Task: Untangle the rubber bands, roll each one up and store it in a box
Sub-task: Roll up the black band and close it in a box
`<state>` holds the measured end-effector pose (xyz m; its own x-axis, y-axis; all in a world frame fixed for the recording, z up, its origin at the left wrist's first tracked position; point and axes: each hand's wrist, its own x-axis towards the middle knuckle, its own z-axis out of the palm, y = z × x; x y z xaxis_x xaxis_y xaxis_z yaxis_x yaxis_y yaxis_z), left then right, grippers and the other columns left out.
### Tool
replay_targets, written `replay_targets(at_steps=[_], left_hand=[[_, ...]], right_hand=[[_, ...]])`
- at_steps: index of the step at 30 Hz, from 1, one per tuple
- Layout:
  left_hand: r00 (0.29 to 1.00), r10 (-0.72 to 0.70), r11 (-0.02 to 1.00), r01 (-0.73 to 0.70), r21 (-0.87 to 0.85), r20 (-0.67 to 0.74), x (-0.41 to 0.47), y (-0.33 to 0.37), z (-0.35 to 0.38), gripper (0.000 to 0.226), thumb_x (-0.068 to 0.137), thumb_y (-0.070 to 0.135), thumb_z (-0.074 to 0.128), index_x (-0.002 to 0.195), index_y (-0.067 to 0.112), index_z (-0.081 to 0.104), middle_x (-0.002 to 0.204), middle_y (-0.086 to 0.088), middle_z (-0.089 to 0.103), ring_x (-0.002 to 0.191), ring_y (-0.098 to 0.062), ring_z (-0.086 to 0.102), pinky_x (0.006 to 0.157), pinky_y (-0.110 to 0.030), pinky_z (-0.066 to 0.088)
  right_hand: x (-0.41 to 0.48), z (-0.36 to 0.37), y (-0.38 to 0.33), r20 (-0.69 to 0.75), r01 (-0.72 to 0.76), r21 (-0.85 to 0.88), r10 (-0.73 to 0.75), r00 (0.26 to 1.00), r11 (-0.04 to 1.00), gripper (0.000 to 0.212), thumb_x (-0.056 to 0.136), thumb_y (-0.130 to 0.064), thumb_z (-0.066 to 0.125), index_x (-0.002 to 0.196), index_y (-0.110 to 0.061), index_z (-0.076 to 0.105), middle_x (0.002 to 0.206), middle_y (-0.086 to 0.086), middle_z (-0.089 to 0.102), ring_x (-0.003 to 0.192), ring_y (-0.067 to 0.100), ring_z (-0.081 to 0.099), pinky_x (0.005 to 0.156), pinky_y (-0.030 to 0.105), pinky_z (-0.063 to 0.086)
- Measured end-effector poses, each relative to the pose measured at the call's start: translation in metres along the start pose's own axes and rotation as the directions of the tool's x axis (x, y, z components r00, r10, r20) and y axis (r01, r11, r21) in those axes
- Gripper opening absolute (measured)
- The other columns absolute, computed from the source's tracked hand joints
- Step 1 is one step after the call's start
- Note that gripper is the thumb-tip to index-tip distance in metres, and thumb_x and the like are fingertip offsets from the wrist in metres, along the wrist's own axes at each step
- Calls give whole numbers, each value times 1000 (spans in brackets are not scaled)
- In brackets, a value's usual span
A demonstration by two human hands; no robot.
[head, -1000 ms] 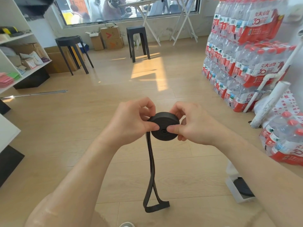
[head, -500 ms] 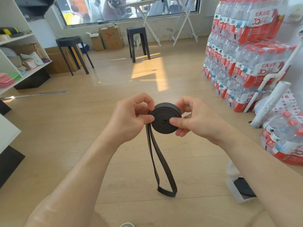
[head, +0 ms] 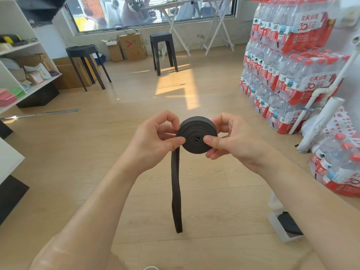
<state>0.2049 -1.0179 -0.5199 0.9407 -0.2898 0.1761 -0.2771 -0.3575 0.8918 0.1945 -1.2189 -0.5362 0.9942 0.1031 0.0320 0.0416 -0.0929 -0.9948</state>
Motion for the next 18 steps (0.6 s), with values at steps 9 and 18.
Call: replay_targets(at_steps=[9,18], left_hand=[[997,-25,995,18,-100,-75,1,-2,6,17,86,4,67,83,13,52,78,-10,72,69,-14,64,66,-26,55],[997,-1,981,-14,-194,-76,-4,6,9,27,83,2,68,91,21,51,87,-6,75,74,-19,70,64,-28,53]], right_hand=[[-2,2,0,0,-36,191,36,999,981,17,85,3,65,92,-9,55,87,14,62,51,24,66,46,25,52],[-3,8,1,7,-85,409,90,996,909,19,86,2,61,100,-4,51,91,18,63,51,24,67,47,26,54]])
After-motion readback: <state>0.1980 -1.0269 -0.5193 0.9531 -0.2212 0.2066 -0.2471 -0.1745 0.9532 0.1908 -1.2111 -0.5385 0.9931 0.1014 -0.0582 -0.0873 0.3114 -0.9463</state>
